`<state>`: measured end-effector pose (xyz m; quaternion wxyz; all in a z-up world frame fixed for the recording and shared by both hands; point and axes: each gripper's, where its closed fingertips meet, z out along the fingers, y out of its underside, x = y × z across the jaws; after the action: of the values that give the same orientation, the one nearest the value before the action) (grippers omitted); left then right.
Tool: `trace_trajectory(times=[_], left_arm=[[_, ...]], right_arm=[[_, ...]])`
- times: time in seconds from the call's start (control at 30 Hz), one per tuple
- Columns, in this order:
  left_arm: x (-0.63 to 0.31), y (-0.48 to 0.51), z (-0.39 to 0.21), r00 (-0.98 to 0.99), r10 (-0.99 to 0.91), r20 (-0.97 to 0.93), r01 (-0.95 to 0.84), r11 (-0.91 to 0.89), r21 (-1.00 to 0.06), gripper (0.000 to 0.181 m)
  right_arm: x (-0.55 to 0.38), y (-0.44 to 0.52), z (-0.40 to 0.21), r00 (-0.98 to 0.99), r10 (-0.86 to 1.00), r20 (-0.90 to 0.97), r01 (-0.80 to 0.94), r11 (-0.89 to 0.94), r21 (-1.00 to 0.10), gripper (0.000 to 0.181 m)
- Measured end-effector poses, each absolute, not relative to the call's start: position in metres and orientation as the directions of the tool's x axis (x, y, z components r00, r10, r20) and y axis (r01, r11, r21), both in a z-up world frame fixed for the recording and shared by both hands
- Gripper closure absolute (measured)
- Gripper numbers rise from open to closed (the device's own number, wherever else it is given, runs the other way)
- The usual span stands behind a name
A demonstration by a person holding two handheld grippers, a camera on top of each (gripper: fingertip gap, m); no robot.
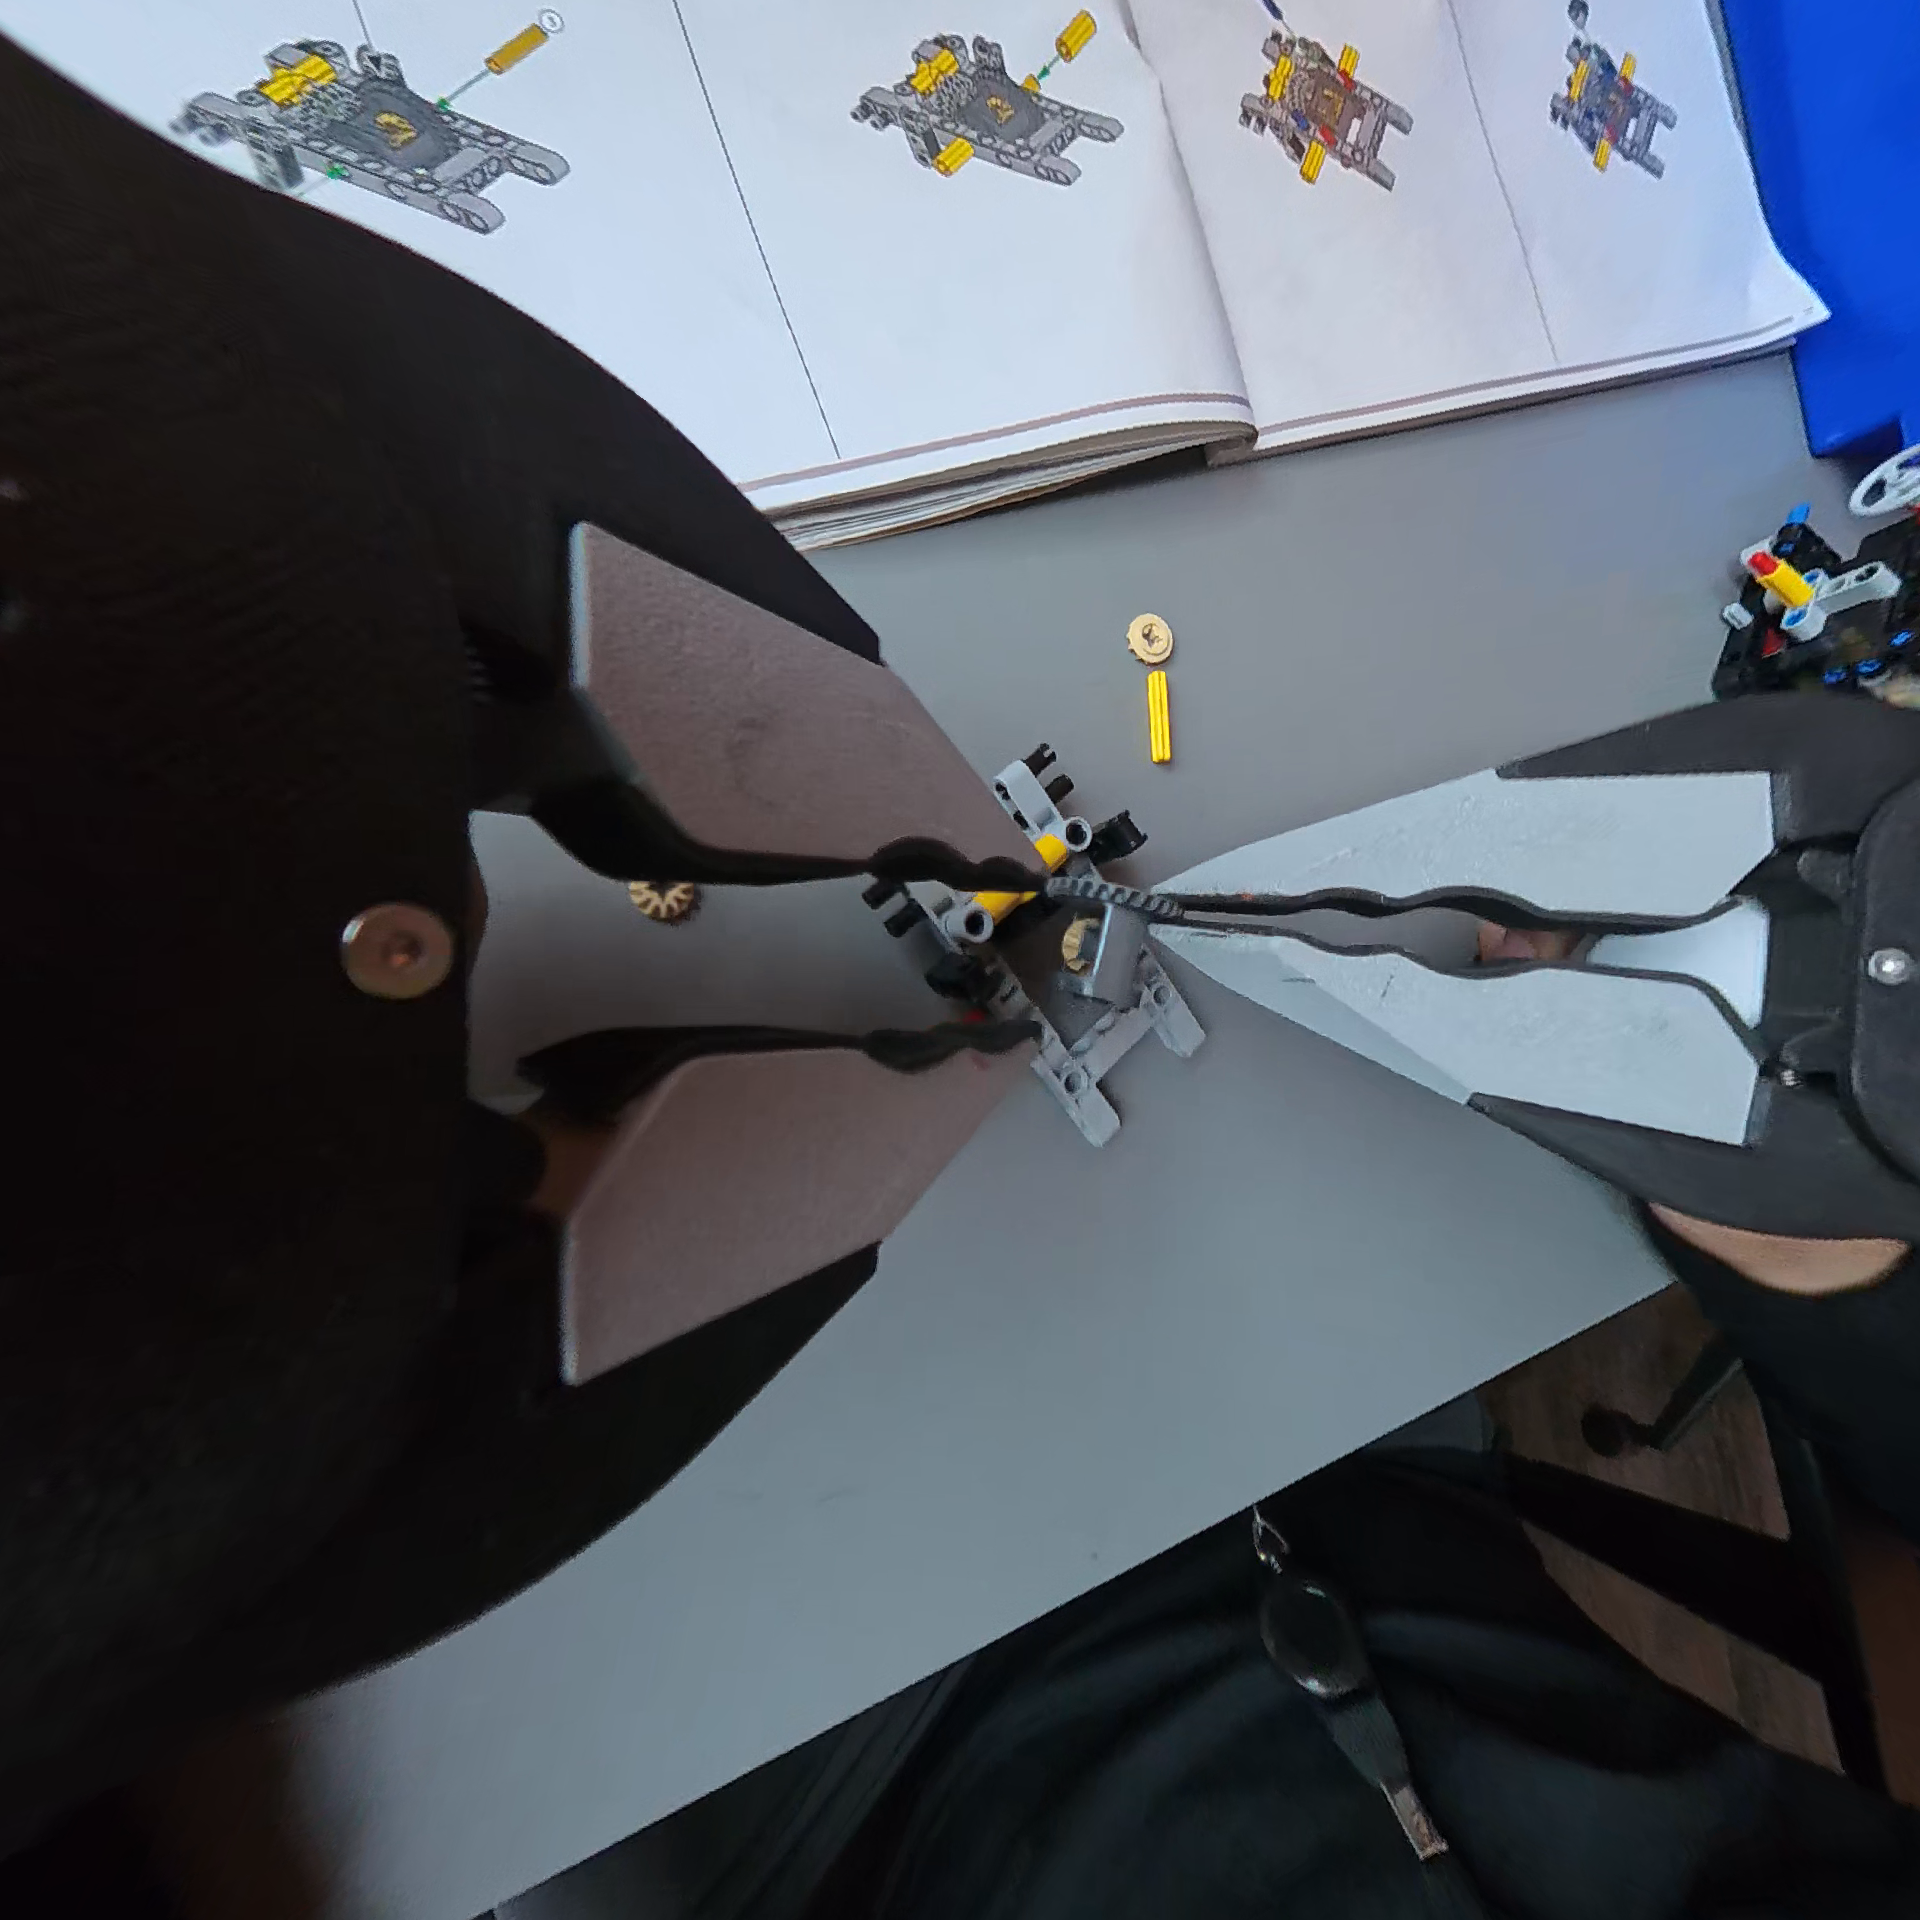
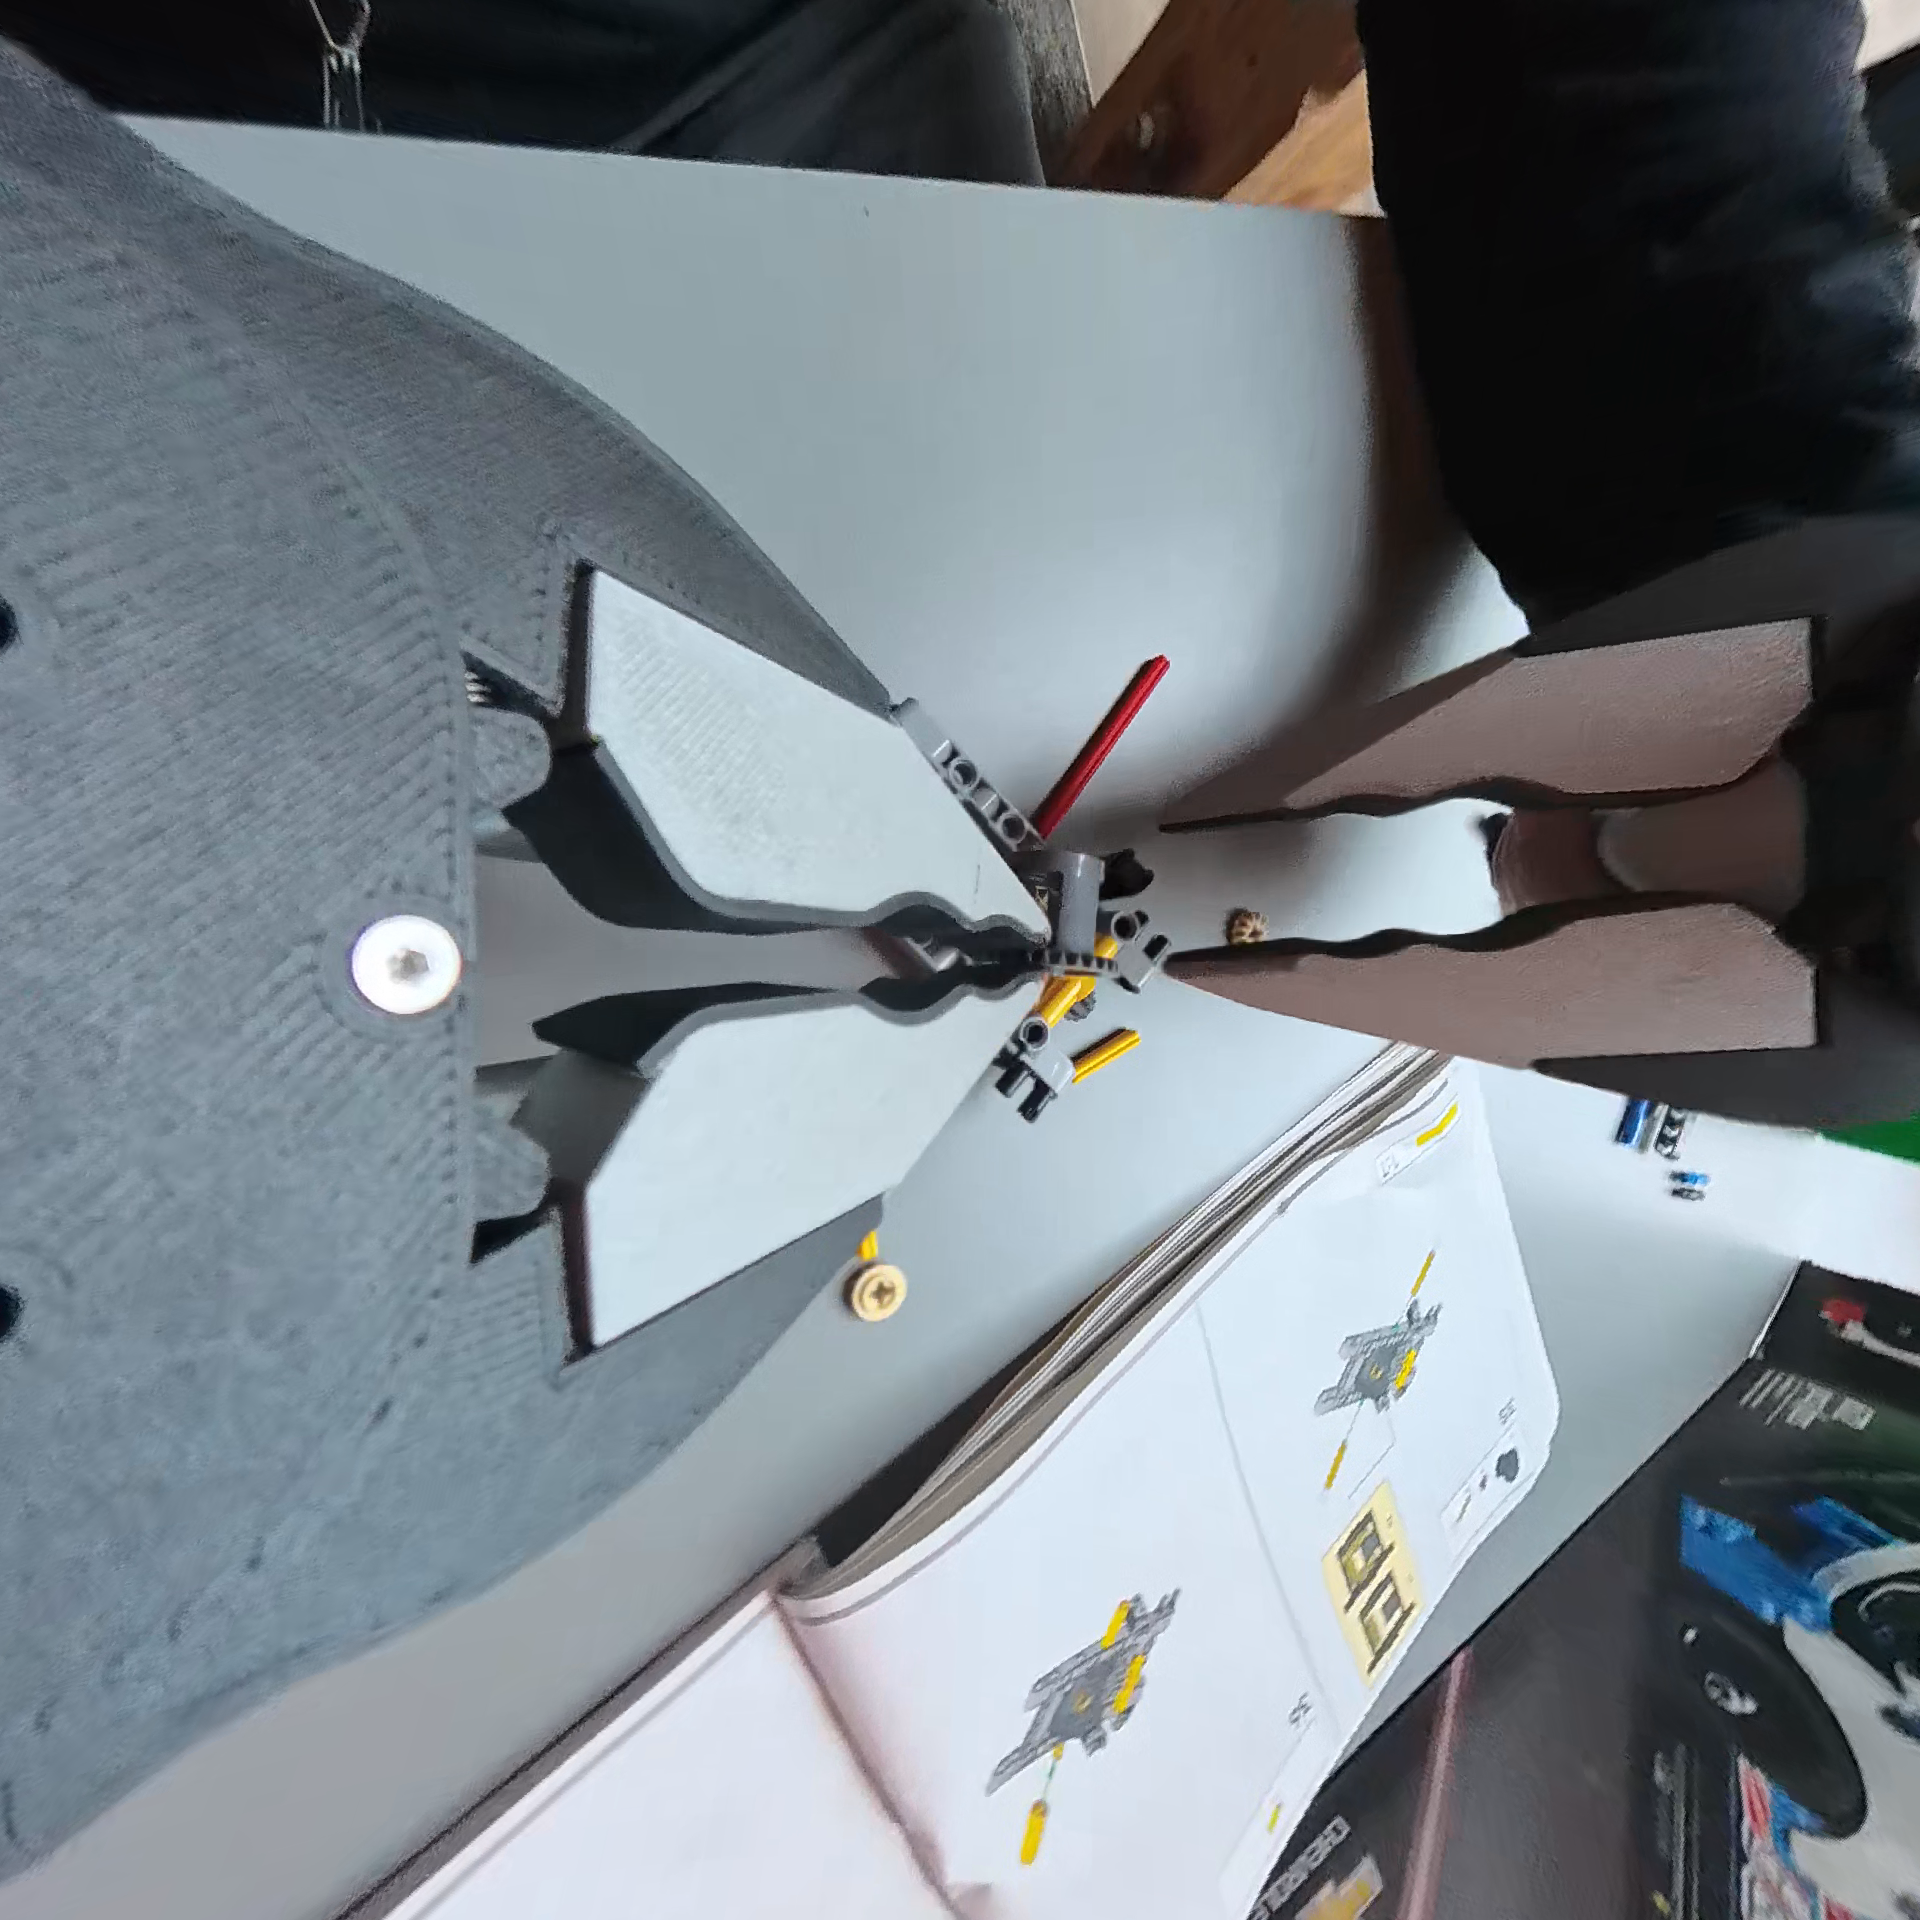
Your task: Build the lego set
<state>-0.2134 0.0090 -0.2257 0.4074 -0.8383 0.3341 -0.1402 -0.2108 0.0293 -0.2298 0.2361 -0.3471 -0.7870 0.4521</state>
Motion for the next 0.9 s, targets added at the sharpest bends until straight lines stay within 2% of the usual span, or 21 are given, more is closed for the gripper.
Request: trace_trajectory(times=[0.33, 0.9], left_arm=[[-0.207, 0.014, -0.230, 0.741, -0.671, -0.035, -0.450, -0.457, -0.767, 0.169], [-0.200, 0.022, -0.232, 0.730, -0.678, -0.085, -0.483, -0.423, -0.767, 0.180]], right_arm=[[-0.211, 0.040, -0.226, -0.491, 0.868, 0.069, 0.370, 0.279, -0.886, 0.181], [-0.207, 0.035, -0.221, -0.467, 0.884, -0.031, 0.392, 0.175, -0.903, 0.181]])
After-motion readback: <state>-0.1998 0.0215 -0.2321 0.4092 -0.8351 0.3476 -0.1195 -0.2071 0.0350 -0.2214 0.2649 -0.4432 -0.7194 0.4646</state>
